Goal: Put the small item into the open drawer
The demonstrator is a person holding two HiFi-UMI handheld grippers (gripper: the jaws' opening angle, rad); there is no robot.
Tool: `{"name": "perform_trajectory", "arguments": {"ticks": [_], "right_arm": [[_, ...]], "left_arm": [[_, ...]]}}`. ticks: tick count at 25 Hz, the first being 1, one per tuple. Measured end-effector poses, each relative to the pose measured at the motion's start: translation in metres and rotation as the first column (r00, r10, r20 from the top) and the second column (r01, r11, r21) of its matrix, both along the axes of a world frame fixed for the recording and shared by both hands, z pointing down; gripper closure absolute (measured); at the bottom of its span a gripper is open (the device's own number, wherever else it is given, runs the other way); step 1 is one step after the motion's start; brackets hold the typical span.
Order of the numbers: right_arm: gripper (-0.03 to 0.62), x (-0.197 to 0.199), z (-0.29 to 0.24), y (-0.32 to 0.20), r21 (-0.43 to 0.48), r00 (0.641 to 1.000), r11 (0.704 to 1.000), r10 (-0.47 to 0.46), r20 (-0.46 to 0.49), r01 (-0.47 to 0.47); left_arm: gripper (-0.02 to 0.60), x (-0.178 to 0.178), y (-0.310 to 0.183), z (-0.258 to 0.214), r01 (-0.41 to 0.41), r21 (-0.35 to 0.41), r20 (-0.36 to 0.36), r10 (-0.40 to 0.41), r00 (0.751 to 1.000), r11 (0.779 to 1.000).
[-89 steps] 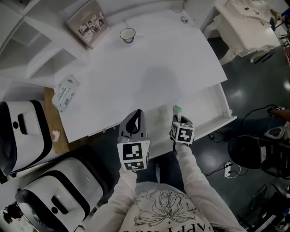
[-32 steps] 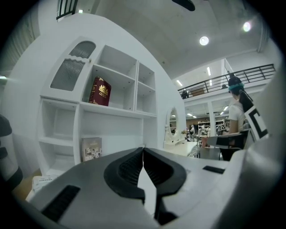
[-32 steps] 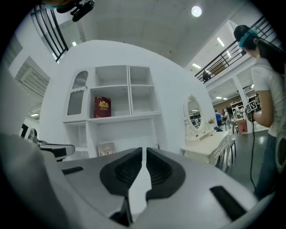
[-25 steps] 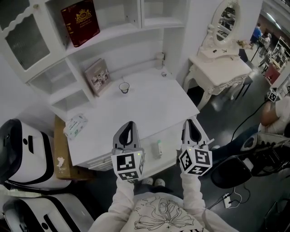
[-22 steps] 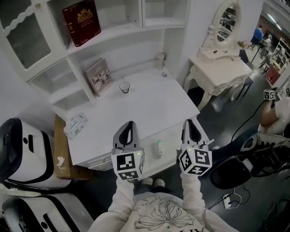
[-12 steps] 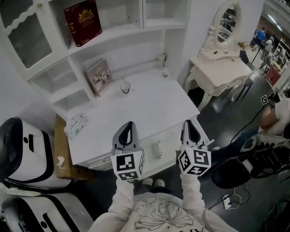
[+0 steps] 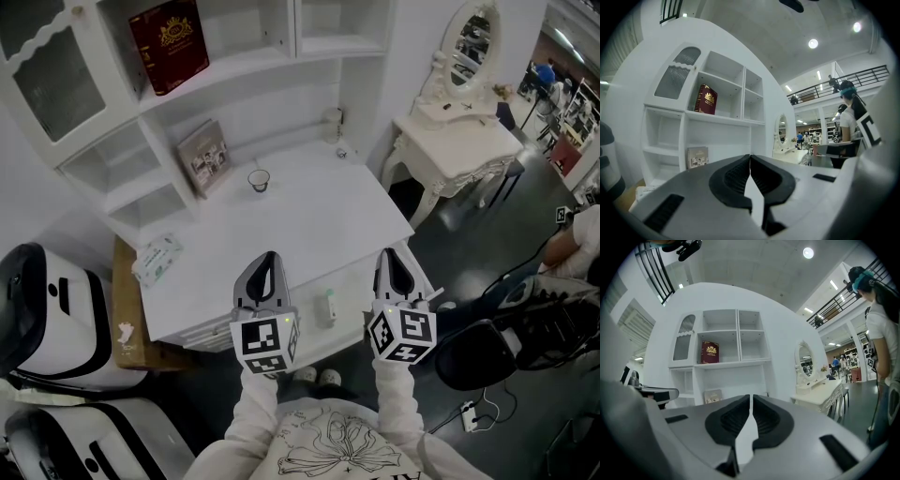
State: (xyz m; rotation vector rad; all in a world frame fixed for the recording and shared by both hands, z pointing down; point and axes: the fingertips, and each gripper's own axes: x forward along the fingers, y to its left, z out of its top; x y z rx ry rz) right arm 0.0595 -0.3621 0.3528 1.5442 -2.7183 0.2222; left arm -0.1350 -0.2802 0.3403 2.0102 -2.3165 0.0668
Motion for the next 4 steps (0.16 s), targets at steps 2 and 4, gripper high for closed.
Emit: {"name": "perform_trajectory", "arguments": {"ticks": [2, 4], "right_arm": [[0.574, -0.0002, 0.0000, -0.0008, 0.000, 1.000, 1.000, 0.000, 0.002, 0.000], [0.574, -0.0004, 0.0001, -0.0016, 0.000, 1.000, 1.000, 0.001, 0.004, -0.001]], "left_arm": [[0.576, -0.0001, -0.0011, 0.0005, -0.001, 0.000, 0.000, 0.001, 1.000, 1.000], [0.576, -0.0001, -0.0022, 0.0011, -0.002, 0.000, -0.001, 0.002, 1.000, 1.000]]}}
